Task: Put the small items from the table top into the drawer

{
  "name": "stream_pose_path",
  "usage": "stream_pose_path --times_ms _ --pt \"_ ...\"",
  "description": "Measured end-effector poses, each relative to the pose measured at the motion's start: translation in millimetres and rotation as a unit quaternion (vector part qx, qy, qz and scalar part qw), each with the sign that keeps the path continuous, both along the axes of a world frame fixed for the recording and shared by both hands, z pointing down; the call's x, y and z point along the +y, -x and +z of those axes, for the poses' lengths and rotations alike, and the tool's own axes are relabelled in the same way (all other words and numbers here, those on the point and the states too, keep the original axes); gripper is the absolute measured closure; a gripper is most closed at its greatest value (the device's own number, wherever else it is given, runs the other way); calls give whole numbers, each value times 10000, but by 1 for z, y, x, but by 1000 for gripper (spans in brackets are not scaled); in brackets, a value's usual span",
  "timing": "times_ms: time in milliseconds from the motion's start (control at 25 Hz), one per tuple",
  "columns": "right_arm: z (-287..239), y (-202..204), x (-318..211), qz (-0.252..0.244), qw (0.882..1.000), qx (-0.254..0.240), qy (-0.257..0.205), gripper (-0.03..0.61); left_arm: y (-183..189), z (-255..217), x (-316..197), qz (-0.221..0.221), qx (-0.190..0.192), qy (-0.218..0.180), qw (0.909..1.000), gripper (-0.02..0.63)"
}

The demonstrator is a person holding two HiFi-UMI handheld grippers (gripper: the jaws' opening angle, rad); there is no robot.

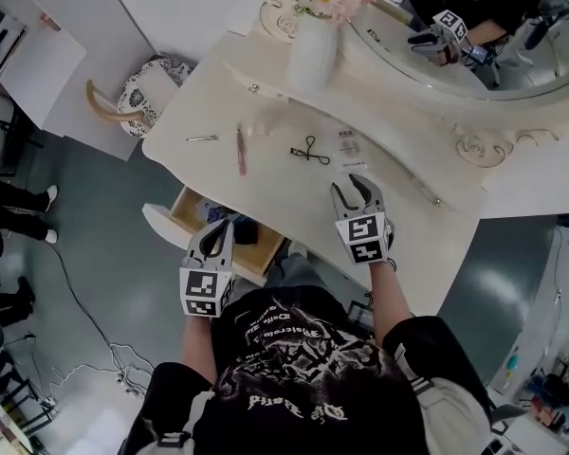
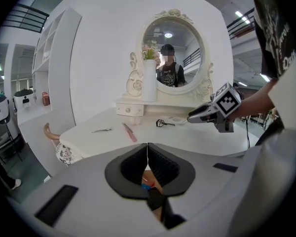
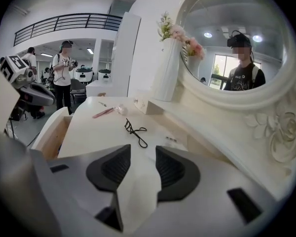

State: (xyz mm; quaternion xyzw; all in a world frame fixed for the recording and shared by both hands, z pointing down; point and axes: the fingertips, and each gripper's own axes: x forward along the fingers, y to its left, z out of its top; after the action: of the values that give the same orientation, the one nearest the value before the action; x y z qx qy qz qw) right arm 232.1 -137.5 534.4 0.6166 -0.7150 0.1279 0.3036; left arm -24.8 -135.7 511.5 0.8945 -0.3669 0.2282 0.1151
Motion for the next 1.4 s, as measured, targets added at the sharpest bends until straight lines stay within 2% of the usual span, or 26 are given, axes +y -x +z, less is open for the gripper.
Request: stream_pose_path --times_ms 280,600,800,960,1160,1400 --pt "20 -18 -15 -22 9996 126 249 416 3 -2 -2 -124 -71 -24 9999 597" --pt "26 -23 -34 -151 9993 104 320 408 -7 1 -2 42 -196 -22 9998 597" --pt "36 -28 -42 58 9987 -383 333 369 -19 -2 -7 151 -245 -53 9996 597" --pt "28 -21 -45 18 9966 -778 280 353 -22 -6 -13 162 -224 -58 9996 597" --pt "35 -29 -49 138 9965 -767 302 341 -27 -1 -13 214 -285 16 9994 597" --pt "45 -45 -52 533 9934 -908 450 341 -27 2 -14 241 -382 54 9990 597"
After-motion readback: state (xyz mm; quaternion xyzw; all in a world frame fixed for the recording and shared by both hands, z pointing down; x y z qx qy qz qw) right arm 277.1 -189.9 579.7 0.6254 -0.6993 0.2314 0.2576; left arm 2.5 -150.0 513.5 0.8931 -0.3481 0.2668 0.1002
